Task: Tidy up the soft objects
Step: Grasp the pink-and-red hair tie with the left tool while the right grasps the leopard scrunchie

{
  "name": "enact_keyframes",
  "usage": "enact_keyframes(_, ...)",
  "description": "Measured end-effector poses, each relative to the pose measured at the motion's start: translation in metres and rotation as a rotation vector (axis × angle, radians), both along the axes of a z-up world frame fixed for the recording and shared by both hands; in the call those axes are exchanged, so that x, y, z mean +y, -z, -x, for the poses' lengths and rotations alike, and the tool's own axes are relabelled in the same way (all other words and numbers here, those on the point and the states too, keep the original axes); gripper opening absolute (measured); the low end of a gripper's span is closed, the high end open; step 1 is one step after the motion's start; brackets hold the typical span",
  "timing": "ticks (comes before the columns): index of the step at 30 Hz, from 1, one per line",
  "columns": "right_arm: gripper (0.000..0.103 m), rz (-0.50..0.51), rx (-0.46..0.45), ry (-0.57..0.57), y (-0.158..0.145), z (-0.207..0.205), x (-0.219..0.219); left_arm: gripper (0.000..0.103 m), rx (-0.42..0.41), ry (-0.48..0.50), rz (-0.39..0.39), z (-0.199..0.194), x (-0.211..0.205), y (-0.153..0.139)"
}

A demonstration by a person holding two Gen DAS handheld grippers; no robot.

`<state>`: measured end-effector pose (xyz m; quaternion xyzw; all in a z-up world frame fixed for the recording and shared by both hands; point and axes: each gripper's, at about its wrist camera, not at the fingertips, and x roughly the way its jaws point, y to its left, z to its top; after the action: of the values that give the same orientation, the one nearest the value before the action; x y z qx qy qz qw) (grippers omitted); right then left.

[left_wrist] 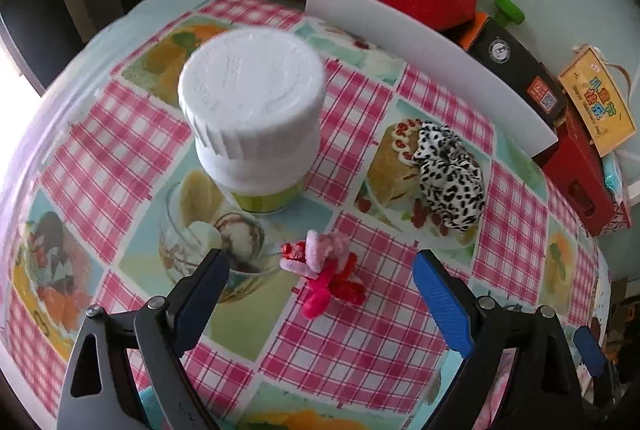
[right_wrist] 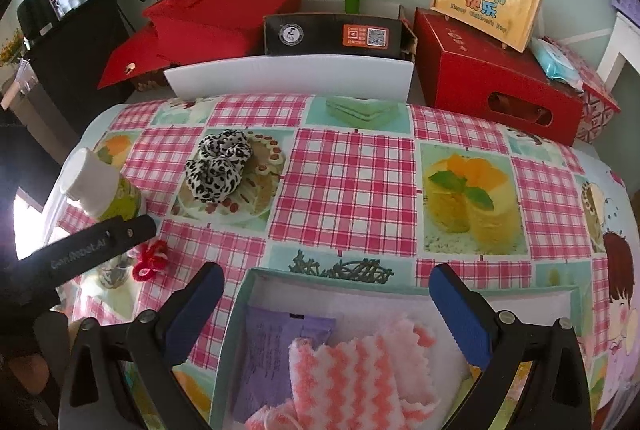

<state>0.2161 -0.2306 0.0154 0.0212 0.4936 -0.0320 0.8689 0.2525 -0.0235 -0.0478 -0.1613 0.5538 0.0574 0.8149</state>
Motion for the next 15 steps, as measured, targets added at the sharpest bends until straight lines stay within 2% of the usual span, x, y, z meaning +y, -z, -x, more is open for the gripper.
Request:
enact_keyframes(8,0.103,-0.048,-0.016,-0.015,-0.006,-0.025,0.007,0.091,0.01,-0.007,0.024,-0.003,0.003,0.008)
enact_keyframes(10,0.103,-0.075,-0.015,-0.042,-0.007,-0.036,0.013,0.076,0.017,-0.008,0.031,-0.005,0.004,0.012)
enact_keyframes(13,0.102,-0.136,-0.005,-0.072,-0.005,-0.049,0.02,0.074,0.028,-0.019,0.044,-0.006,0.007,0.017)
enact_keyframes(15,0.098,-0.147,-0.001,-0.08,-0.003,-0.054,0.025,0.074,0.029,-0.026,0.062,-0.006,0.008,0.017)
